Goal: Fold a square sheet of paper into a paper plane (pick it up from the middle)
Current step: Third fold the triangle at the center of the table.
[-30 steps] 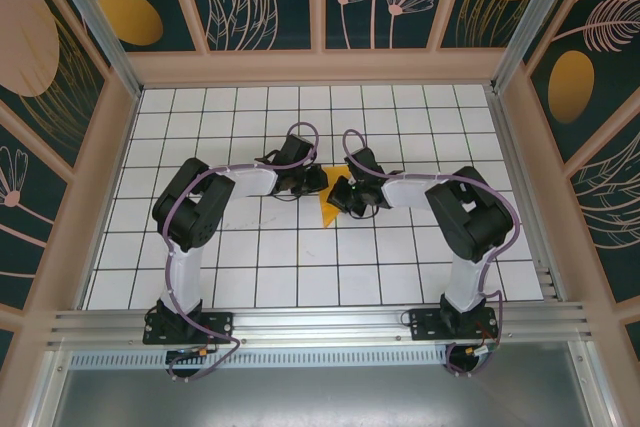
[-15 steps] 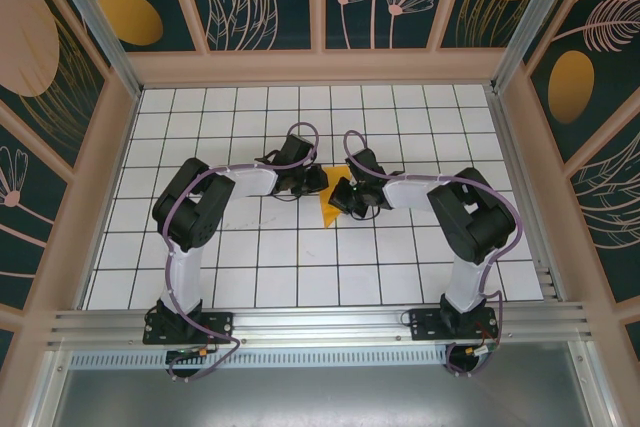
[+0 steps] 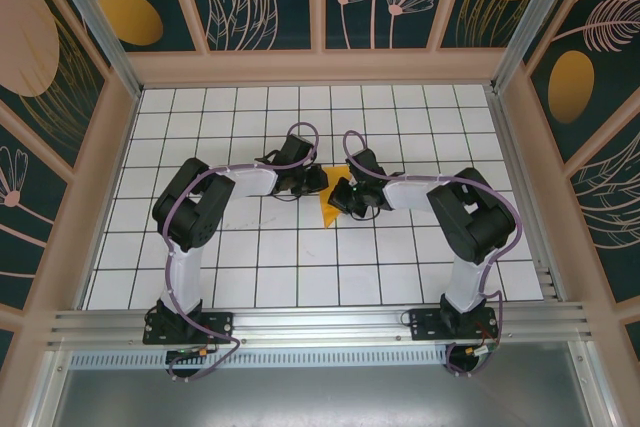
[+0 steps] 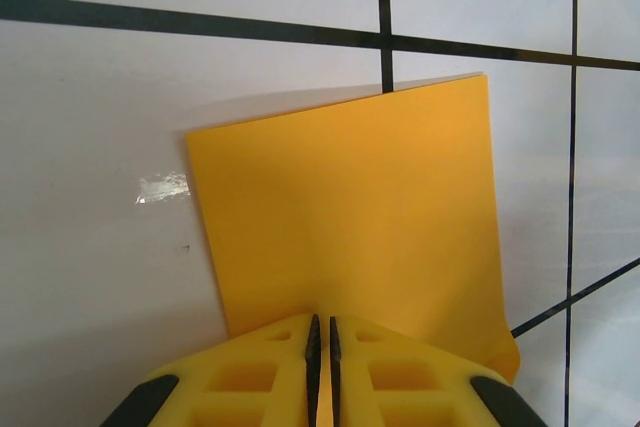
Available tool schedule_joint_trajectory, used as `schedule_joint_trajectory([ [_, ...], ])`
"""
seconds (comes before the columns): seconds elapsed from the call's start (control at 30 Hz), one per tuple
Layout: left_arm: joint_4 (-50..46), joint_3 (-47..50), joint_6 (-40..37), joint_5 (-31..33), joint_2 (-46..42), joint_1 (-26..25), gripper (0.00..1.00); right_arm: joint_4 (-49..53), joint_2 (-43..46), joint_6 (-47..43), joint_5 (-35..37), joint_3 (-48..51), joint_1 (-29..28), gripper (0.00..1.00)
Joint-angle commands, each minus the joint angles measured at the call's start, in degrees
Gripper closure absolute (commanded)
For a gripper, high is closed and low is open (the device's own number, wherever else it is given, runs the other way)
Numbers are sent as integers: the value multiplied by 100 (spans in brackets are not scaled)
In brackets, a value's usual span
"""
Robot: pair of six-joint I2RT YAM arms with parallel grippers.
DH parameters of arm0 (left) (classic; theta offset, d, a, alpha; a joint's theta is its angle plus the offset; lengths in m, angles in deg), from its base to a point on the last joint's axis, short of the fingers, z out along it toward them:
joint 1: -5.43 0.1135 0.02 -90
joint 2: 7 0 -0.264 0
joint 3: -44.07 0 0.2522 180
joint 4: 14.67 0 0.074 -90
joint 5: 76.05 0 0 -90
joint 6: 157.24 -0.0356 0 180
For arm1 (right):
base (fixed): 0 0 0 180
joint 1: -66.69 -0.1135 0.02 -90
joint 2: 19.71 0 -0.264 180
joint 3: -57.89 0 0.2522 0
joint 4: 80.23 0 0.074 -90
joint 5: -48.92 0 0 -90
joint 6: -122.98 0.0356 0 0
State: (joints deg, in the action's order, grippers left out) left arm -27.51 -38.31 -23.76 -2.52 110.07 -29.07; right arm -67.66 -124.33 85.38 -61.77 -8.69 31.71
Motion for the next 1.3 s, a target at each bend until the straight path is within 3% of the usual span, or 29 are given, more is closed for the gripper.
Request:
schedule_joint_trajectory([
  [0.0,-357,138,-69,-125,249,-30,85,-183,-36,-120,-100,100,-42,96],
  [1.03,-365,139,-76,-145,238,-29,85,-327,-281,-116,-113,154,-9,95],
  [1.27,-544,-58,171,-22,-112,54,80,61,-367,-172,70,127,-9,84],
])
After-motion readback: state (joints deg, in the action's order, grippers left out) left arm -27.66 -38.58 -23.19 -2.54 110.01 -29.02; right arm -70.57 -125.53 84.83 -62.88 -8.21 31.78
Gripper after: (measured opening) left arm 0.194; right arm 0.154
